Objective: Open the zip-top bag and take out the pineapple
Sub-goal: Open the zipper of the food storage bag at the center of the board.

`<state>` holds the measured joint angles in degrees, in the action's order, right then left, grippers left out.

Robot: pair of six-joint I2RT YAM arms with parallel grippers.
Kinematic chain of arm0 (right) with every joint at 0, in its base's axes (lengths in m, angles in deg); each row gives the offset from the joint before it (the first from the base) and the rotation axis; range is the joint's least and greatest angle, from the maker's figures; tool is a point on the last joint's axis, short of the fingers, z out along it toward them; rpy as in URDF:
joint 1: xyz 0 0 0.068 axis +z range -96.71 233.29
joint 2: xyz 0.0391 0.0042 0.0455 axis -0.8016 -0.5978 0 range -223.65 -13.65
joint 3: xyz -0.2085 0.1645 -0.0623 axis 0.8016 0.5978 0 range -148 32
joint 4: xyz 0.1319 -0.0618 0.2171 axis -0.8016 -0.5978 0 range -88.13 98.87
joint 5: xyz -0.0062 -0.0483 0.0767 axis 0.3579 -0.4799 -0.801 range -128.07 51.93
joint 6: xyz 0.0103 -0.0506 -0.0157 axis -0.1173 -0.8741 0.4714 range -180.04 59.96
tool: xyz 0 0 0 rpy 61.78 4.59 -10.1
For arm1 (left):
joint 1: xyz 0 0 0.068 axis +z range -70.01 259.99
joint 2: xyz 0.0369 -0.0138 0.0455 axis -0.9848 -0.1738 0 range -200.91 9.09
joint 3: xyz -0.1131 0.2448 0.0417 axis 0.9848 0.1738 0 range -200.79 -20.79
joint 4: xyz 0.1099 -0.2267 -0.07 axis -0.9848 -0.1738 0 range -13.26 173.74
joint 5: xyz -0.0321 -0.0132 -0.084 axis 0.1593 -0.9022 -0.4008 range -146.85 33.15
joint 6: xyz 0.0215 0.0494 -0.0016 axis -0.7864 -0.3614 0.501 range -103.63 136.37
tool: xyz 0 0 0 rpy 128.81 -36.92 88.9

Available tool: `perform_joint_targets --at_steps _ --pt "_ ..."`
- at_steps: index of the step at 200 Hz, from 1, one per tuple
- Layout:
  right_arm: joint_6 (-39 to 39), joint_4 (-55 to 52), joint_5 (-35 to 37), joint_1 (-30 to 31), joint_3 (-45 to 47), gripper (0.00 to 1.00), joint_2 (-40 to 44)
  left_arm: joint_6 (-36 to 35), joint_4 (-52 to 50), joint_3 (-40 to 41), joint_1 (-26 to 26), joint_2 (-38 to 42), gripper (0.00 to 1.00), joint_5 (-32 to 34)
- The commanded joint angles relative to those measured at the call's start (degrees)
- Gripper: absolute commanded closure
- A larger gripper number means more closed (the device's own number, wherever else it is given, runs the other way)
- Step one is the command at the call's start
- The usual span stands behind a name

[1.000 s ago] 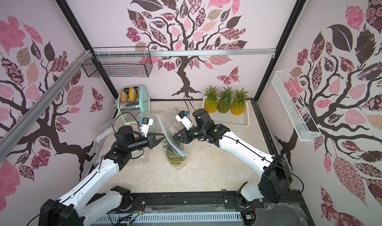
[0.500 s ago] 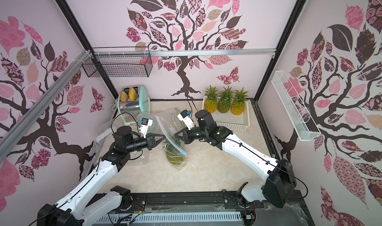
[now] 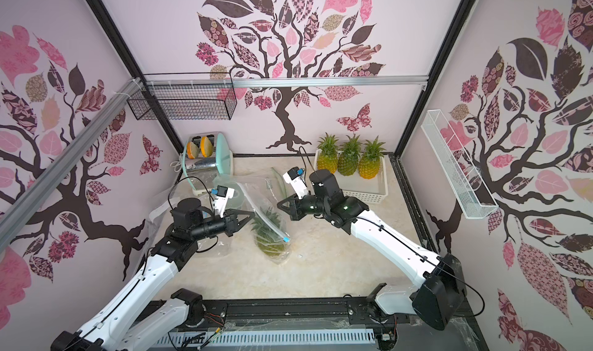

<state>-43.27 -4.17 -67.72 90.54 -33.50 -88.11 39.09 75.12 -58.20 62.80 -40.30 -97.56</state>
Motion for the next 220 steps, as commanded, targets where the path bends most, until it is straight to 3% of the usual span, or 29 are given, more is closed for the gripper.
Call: perform_joint_targets --at_steps 1,27,43,71,88,126,220 --pt "-0.23 -1.38 1.41 -1.06 0.80 1.00 2.13 -2.50 -1.78 -2.14 1.41 1.99 1.00 0.37" --pt "-0.86 -2.30 1.48 -1.74 1.49 1.00 2.93 -2.34 -2.02 -1.58 3.67 2.71 1.00 -1.22" --pt "-1.27 -2.09 -2.59 -1.79 1.38 1.00 2.55 -1.57 -0.90 -1.35 4.52 2.65 1.00 -2.32" --pt "-1.30 -2.40 -8.37 -1.73 -0.23 0.58 -0.12 0.16 2.59 -1.11 4.61 1.38 1.00 -4.06" --pt "-1.19 -3.13 -11.58 -1.41 -2.20 0.50 -3.02 1.24 5.02 -1.00 4.57 0.18 1.00 -4.70" --pt "-1.10 -2.03 -11.77 2.52 -4.63 0.45 -6.59 3.57 9.65 -1.20 4.12 -2.12 1.00 -5.86" --pt "3.67 4.39 -11.09 6.12 -4.55 0.43 -10.24 4.27 11.22 -1.23 1.62 -3.06 1.00 -5.35"
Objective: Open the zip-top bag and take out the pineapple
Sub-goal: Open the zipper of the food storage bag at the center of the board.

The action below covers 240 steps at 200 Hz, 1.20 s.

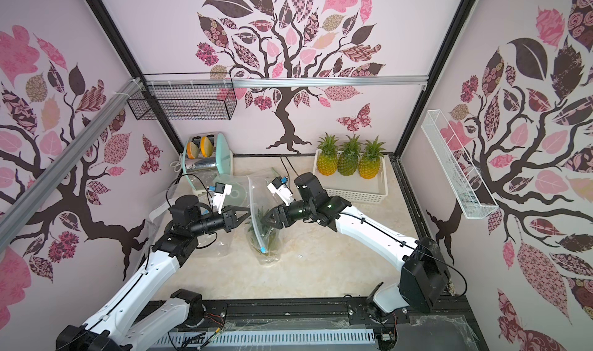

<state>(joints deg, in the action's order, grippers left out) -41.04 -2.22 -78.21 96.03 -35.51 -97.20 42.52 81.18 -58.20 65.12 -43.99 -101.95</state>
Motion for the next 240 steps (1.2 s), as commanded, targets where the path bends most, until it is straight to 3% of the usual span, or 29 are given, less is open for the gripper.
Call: perform_joint_targets --at_steps 1,12,32,51,122,240 --pt "1.50 2.51 -0.53 0.61 -2.54 0.43 -1.16 0.88 5.27 -1.20 -0.69 0.62 1.00 -0.95" --pt "1.98 3.36 -0.47 0.70 -2.45 0.46 -1.55 1.22 5.75 -1.11 -0.86 0.55 1.00 -0.95" --pt "2.35 4.12 0.57 0.69 -2.10 0.82 -1.44 1.12 5.59 -1.04 -1.03 0.42 1.00 -0.86" --pt "2.44 4.85 2.02 0.71 -1.15 0.95 -0.15 0.29 4.15 -1.31 -1.03 0.85 1.00 -0.45" --pt "1.80 3.44 8.63 -0.32 2.71 1.00 7.94 -4.07 -2.82 -1.57 2.52 3.74 1.00 0.94" --pt "7.36 6.98 8.41 -6.59 13.44 1.00 16.32 -8.11 -7.50 -2.03 4.85 4.89 1.00 0.83"
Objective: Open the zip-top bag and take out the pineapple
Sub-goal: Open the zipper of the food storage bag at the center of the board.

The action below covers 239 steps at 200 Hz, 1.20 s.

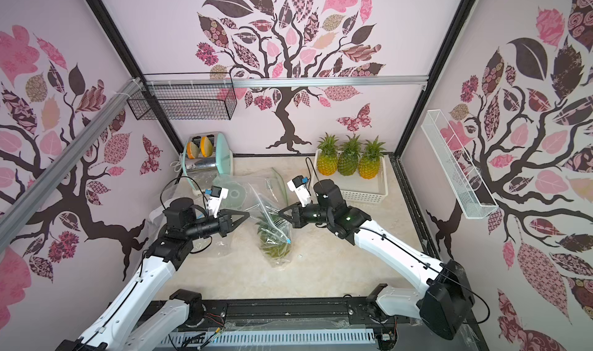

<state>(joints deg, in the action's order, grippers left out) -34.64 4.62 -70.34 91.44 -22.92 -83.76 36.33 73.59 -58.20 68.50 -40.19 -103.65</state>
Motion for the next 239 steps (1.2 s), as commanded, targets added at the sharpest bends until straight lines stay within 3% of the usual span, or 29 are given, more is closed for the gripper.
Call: perform_joint_targets --at_steps 1,201,239 --pt "0.96 0.13 0.54 -2.06 0.90 1.00 2.92 -1.98 0.02 -2.04 1.47 1.10 1.00 2.52" --pt "-2.20 -10.37 5.49 -4.75 6.59 1.00 11.50 -6.85 -7.02 -2.28 2.75 4.06 1.00 4.68" --pt "-1.42 -9.99 2.61 -4.75 6.39 1.00 11.82 -3.67 -3.59 -0.84 2.74 5.33 1.00 2.34"
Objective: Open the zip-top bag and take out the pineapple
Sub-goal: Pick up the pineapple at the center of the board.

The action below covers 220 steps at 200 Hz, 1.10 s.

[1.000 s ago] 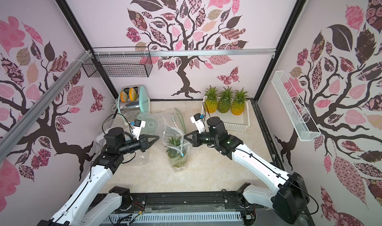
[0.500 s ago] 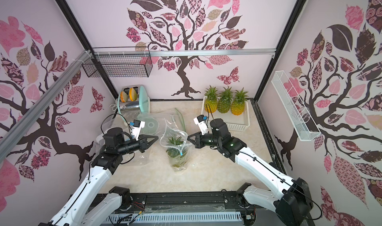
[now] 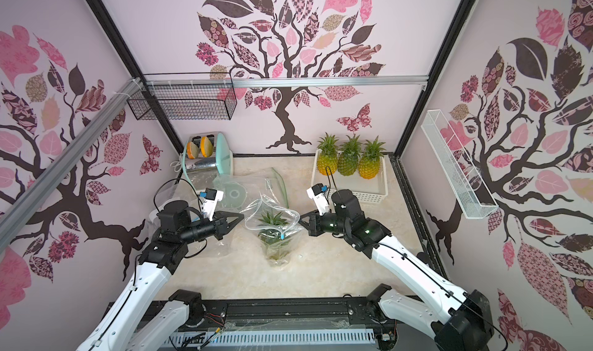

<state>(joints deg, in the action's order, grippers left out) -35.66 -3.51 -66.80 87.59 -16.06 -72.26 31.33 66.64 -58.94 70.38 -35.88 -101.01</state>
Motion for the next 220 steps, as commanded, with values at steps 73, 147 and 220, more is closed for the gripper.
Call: perform_joint_targets --at_steps 73,147,220 --pt "0.45 -6.21 -9.01 -0.67 -10.53 0.81 -4.43 9.91 13.68 2.39 -1.72 0.99 1.00 -7.94" --pt "-4.38 -25.18 0.52 10.10 -34.12 0.61 -13.59 9.90 13.95 2.38 -6.39 0.86 1.00 -5.43" --pt "-4.03 -34.70 9.94 15.15 -41.38 0.57 -23.56 9.64 13.16 3.94 -6.39 2.60 1.00 -4.05"
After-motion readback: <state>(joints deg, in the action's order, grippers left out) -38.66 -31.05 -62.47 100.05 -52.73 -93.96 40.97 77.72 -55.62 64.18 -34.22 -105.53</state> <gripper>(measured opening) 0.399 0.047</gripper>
